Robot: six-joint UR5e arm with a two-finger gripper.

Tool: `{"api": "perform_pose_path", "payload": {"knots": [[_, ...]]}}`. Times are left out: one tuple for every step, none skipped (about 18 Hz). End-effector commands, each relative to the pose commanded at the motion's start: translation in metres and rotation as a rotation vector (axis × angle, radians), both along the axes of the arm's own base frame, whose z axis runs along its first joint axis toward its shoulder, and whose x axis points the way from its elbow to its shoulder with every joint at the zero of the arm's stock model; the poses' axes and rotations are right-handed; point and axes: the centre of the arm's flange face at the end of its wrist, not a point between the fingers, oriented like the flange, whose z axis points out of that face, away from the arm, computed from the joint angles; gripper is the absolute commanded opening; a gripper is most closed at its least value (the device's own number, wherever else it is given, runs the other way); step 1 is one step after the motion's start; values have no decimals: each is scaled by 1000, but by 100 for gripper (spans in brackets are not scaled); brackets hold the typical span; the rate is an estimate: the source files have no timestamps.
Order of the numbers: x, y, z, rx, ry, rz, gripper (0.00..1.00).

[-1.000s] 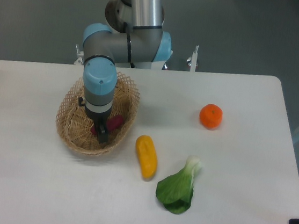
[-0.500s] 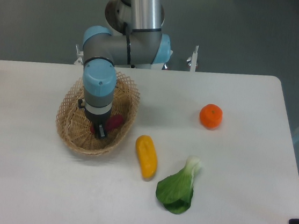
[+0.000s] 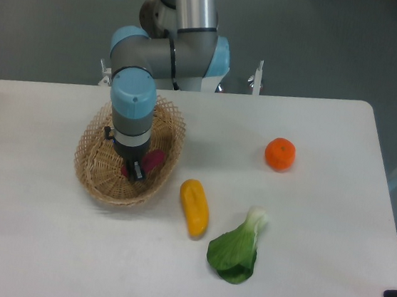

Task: Pick up the sweet potato from the basket
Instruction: 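Lift the sweet potato out of the basket and carry it aside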

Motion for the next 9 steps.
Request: {"api": "perform_pose_path", "payload": {"knots": [[-8, 2, 8, -2, -2, 9, 28], [-17, 4, 17, -3, -2, 22, 28], [-30, 4, 25, -3, -2, 41, 28], [-41, 4, 34, 1, -1, 55, 28], [-52, 4, 43, 8, 2, 70, 28], [-66, 3, 53, 15, 8, 90, 28], [-80, 1, 61, 21, 13, 110, 28], [-93, -1, 67, 24, 17, 127, 28], [-105, -4, 73, 32, 24, 144, 28]]}}
